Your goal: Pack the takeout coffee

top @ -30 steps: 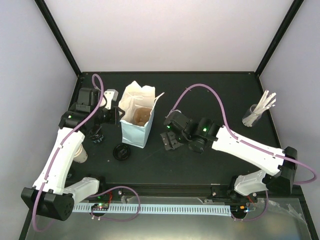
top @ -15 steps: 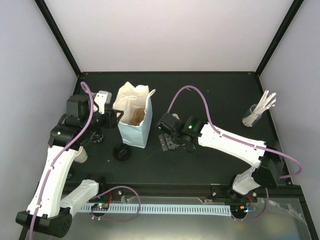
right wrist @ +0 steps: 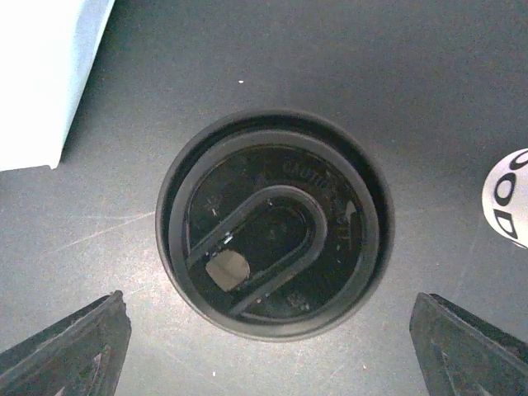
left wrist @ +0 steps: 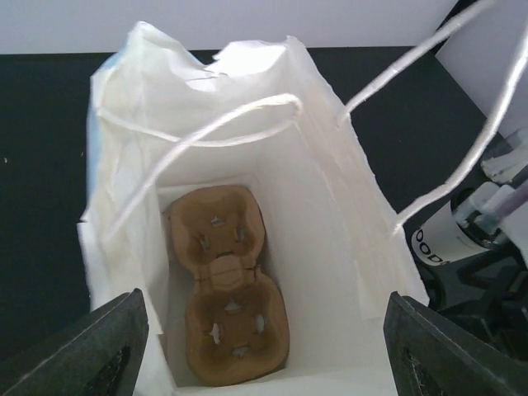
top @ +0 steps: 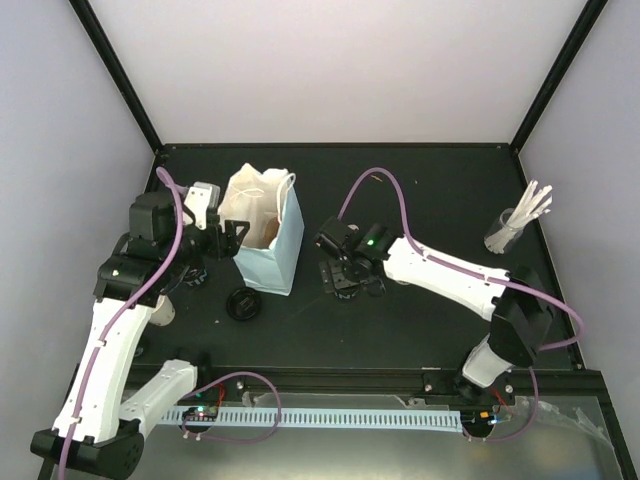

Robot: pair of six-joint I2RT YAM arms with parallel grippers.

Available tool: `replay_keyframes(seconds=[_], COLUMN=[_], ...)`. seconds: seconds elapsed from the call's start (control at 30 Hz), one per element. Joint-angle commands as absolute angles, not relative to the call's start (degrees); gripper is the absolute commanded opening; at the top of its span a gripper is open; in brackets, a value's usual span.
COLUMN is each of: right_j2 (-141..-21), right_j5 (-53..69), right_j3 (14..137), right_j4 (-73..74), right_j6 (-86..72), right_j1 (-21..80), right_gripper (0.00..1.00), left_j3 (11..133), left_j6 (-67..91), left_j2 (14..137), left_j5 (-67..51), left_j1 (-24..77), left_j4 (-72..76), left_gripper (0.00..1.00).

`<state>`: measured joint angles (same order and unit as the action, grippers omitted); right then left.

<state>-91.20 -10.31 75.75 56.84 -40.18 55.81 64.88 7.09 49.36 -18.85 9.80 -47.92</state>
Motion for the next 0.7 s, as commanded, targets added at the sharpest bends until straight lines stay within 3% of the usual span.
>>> replay_keyframes(seconds=[0.0,0.67], right_j2=[-94.4,-98.5], right_j5=[-11.2,-11.9], right_j3=[78.4,81.8], right_j4=[56.9,57.4], right_j6=[-41.7,-42.1], right_j1=[55.3,53.4], right_gripper=[0.94,0.88], left_j3=[65.4,66.4], left_j6=[6.9,6.7], left_j2=[48.3,47.2], left_j5=[-18.1,-16.2], left_j1=[9.5,9.5], left_j4=[-46.1,-47.7], left_gripper=[0.81,0.82])
